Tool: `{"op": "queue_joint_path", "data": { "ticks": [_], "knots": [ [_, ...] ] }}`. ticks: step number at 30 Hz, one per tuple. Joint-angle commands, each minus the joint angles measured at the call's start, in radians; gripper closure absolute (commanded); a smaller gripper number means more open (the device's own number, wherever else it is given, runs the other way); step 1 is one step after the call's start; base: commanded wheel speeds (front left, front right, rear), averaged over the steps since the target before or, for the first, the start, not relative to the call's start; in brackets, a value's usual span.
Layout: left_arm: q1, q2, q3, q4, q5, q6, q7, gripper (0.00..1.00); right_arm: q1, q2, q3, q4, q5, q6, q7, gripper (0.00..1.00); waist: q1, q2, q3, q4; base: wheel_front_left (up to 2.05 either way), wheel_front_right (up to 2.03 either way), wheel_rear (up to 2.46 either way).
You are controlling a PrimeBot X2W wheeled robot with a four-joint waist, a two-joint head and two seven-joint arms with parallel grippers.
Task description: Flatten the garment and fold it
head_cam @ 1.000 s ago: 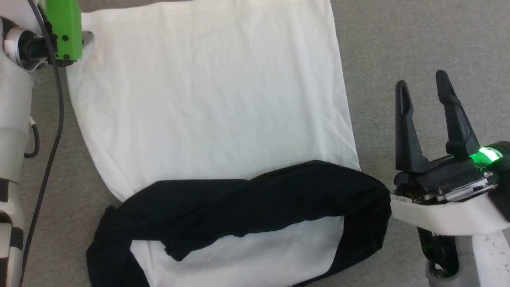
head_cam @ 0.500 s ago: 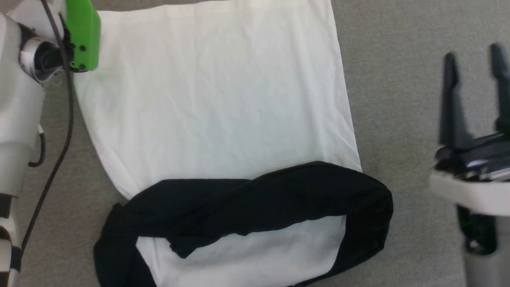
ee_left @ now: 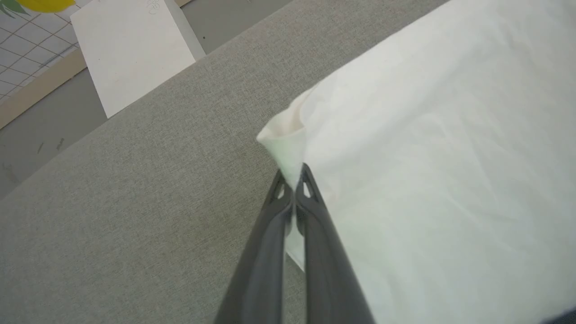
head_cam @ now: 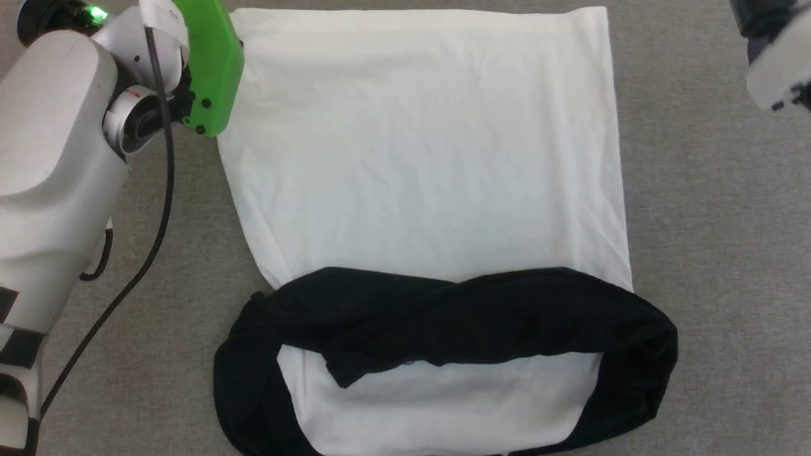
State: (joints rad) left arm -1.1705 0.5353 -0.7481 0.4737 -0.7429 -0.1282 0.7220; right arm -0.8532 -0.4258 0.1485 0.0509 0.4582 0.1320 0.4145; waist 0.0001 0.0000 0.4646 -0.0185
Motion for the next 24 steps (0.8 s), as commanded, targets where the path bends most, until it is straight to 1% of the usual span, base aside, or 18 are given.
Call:
{"op": "queue_joint_path", "data": {
  "ticks": [1, 4, 6, 8, 11, 15, 21, 24],
  "knots": [
    [-0.016, 0.005, -0.010, -0.002, -0.013, -0.002, -0.012, 1.00, -0.048, -0.021, 0.037, 0.036, 0.018, -0.001, 0.066, 0.00, -0.0001, 0.0000, 0.017, 0.017, 0.00, 0.00, 0.00],
    [-0.037, -0.001, -0.036, 0.000, -0.026, -0.002, -0.033, 1.00, -0.152, -0.079, 0.144, 0.133, 0.049, -0.001, 0.246, 0.00, -0.0001, 0.0000, 0.037, 0.035, 0.00, 0.00, 0.00],
    [-0.052, -0.006, -0.053, 0.004, -0.032, -0.002, -0.048, 1.00, -0.207, -0.102, 0.205, 0.191, 0.075, -0.001, 0.355, 0.00, -0.0001, 0.0000, 0.051, 0.048, 0.00, 0.00, 0.00],
    [-0.070, -0.014, -0.069, 0.009, -0.038, -0.002, -0.063, 1.00, -0.256, -0.122, 0.260, 0.238, 0.104, -0.001, 0.448, 0.00, -0.0001, 0.0000, 0.067, 0.063, 0.00, 0.00, 0.00],
    [-0.100, -0.027, -0.093, 0.012, -0.047, -0.002, -0.085, 1.00, -0.312, -0.141, 0.333, 0.289, 0.140, -0.001, 0.553, 0.00, -0.0001, 0.0000, 0.097, 0.086, 0.00, 0.00, 0.00],
    [-0.146, -0.038, -0.134, 0.012, -0.054, -0.002, -0.116, 1.00, -0.376, -0.138, 0.353, 0.371, 0.143, -0.001, 0.593, 0.00, -0.0001, 0.0000, 0.142, 0.117, 0.00, 0.00, 0.00],
    [-0.193, -0.060, -0.186, 0.036, -0.076, -0.002, -0.170, 1.00, -0.408, -0.097, 0.339, 0.482, 0.135, -0.001, 0.578, 0.00, -0.0001, 0.0000, 0.192, 0.158, 0.00, 0.00, 0.00],
    [-0.211, -0.065, -0.215, 0.052, -0.090, -0.002, -0.193, 1.00, -0.387, -0.092, 0.364, 0.518, 0.132, -0.001, 0.564, 0.00, -0.0001, 0.0000, 0.203, 0.167, 0.00, 0.00, 0.00]
  ]
}}
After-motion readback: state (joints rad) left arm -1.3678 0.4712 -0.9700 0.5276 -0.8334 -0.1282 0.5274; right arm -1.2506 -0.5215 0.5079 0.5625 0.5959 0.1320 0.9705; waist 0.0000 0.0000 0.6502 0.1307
